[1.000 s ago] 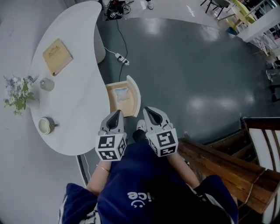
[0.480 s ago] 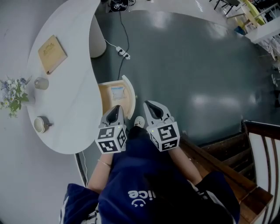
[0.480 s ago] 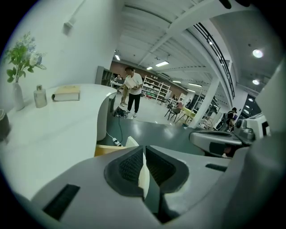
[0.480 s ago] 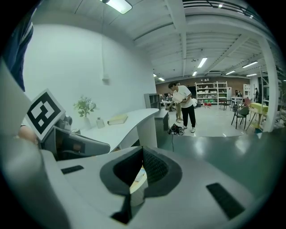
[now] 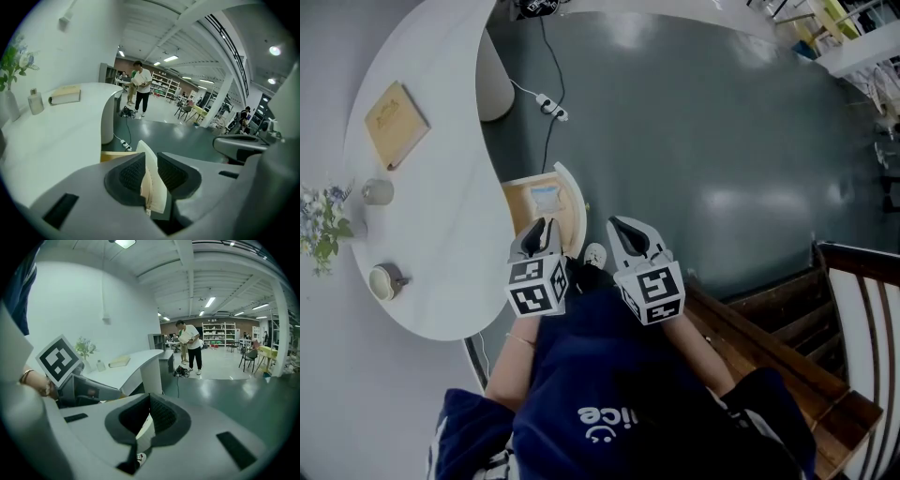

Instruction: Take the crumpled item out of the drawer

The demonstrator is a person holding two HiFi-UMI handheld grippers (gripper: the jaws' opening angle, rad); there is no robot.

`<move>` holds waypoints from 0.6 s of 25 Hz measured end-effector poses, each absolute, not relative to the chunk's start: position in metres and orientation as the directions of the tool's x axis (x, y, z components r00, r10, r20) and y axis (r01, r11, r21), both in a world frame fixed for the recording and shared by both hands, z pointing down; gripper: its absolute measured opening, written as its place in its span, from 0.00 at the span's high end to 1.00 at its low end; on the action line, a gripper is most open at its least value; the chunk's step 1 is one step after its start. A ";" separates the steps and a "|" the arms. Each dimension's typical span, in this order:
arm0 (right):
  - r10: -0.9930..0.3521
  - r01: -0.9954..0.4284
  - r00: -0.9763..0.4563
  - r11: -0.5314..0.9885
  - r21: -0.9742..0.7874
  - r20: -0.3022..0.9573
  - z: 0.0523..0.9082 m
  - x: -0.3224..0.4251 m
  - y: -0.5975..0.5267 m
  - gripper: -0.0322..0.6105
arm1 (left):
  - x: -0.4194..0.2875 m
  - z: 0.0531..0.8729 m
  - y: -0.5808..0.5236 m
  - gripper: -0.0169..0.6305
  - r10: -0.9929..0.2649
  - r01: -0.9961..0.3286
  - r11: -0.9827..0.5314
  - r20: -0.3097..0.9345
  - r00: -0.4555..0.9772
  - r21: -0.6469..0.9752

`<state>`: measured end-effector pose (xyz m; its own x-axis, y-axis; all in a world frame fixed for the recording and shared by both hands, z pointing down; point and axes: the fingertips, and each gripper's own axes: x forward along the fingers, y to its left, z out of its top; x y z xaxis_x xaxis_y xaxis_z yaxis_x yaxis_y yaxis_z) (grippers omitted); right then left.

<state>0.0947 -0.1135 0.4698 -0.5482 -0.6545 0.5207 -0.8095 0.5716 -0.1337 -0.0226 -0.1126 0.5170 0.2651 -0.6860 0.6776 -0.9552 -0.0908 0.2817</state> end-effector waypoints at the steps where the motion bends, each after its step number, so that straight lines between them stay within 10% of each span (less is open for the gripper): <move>1: -0.655 -0.812 -0.544 0.569 -0.132 0.524 0.471 0.095 -0.116 0.94 | -0.022 0.520 -0.116 0.86 -0.677 -0.955 -0.092 0.685 0.269 0.283; 15: -0.642 -0.842 -0.491 0.524 -0.131 0.589 0.487 0.113 -0.121 0.94 | -0.030 0.597 -0.145 0.63 -0.559 -0.960 0.018 0.799 0.222 0.280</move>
<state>0.1130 -0.1212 0.4875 -0.4909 -0.6418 0.5892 -0.8418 0.5236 -0.1309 -0.0304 -0.1450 0.5972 0.2223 -0.5594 0.7985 -0.9598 0.0184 0.2801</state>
